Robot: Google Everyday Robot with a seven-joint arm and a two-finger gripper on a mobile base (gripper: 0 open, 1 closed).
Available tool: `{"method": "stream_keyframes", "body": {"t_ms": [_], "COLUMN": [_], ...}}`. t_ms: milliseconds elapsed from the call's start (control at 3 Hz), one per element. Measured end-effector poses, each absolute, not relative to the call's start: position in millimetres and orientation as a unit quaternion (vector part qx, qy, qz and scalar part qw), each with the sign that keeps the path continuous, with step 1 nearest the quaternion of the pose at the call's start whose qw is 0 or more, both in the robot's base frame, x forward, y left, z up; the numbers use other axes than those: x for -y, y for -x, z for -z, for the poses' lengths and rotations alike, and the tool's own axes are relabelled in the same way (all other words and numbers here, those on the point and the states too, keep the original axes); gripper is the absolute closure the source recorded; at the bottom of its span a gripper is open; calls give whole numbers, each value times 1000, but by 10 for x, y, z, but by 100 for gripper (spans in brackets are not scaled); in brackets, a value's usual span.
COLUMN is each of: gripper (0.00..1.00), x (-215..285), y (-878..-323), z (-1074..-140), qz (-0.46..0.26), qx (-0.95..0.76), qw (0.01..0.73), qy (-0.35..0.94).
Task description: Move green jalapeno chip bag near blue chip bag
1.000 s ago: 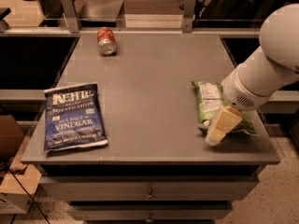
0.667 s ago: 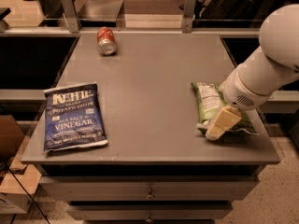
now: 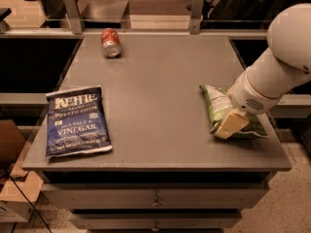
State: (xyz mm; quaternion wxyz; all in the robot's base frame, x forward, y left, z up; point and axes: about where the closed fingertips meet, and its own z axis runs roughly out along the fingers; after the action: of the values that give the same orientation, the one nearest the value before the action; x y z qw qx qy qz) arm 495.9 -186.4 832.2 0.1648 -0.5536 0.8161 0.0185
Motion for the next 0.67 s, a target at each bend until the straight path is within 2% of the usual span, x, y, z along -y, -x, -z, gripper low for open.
{"method": "stream_keyframes", "body": {"t_ms": [333, 667], "gripper": [87, 100], "x": [1863, 1861], "y": [-4960, -4960], "z": [-8383, -8413], "qz": [-19, -18], "qx": [-816, -816], "qw": [165, 165], "qy": [554, 554]}}
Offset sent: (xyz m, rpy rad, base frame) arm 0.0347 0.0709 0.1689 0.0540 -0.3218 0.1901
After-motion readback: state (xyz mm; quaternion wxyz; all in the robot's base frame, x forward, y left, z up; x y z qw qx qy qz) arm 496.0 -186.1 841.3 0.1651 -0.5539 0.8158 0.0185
